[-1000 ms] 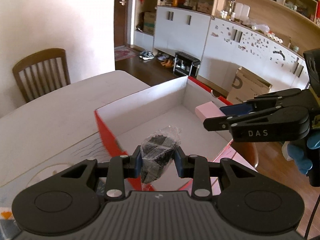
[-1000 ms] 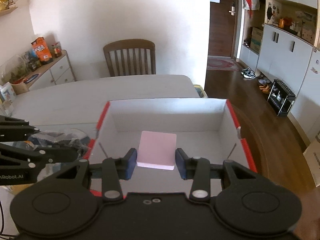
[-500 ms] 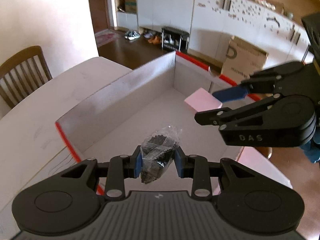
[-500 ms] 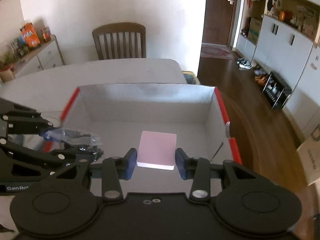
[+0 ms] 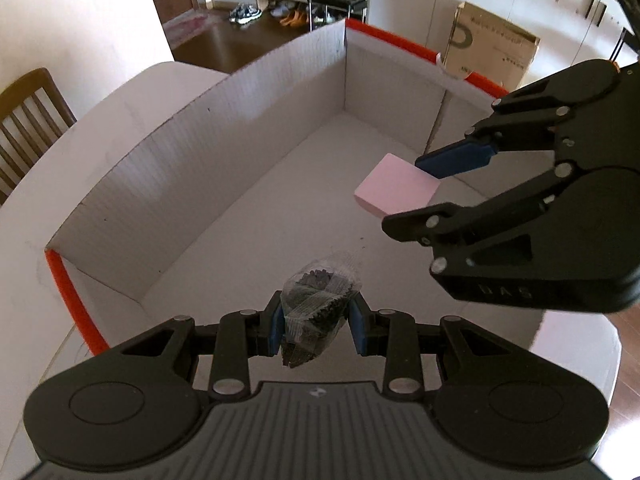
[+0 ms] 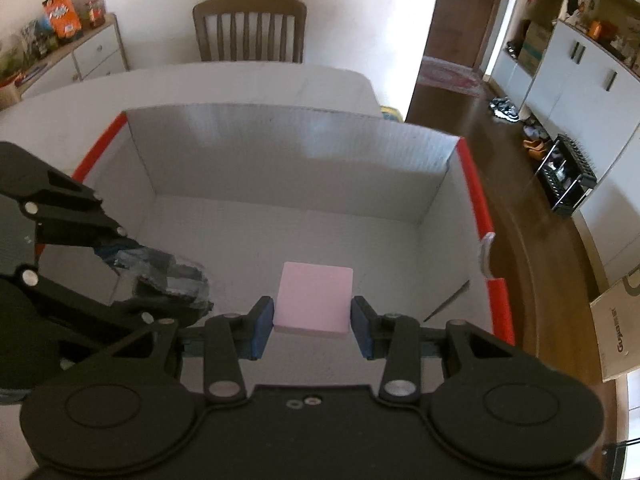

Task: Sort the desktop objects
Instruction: 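Open both tools to drop the black bag and pink pad into the box, then move both tools back over the table toward the remaining items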

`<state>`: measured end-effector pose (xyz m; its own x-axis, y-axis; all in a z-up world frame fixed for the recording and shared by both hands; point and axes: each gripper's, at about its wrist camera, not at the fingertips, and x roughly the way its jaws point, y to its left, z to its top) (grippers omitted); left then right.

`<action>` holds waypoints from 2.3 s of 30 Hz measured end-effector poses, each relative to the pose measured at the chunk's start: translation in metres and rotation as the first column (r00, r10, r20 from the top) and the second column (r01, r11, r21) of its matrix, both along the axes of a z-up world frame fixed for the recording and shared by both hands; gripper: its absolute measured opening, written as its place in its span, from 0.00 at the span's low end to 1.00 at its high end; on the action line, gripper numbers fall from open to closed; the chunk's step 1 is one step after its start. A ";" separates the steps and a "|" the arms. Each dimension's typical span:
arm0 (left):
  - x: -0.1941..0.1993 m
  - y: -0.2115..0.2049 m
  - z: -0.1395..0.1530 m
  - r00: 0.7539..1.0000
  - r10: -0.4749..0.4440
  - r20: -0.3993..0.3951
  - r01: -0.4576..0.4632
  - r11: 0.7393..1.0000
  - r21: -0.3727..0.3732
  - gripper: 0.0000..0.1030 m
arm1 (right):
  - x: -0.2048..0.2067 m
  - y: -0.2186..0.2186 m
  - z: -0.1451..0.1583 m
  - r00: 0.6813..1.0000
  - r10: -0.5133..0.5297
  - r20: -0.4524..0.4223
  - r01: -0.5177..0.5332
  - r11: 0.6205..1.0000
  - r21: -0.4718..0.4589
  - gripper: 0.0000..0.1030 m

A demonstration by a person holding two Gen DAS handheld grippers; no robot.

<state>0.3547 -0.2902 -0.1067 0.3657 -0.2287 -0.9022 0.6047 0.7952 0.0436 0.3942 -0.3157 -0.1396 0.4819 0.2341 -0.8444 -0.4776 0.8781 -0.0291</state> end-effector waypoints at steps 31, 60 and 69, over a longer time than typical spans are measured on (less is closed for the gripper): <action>0.006 0.012 0.009 0.995 -0.088 -0.043 0.090 0.995 0.034 0.66 | 0.011 -0.001 -0.010 0.997 0.009 -0.080 -0.011 1.000 -0.019 0.62; -0.052 0.064 0.058 0.991 0.030 0.131 0.000 0.974 -0.228 0.82 | -0.038 -0.027 0.067 0.999 -0.025 0.041 0.015 0.976 0.219 0.77; -0.090 0.121 0.084 0.965 0.157 0.210 -0.081 0.940 -0.331 1.00 | -0.070 -0.015 0.094 0.995 -0.042 0.094 0.013 0.958 0.285 0.77</action>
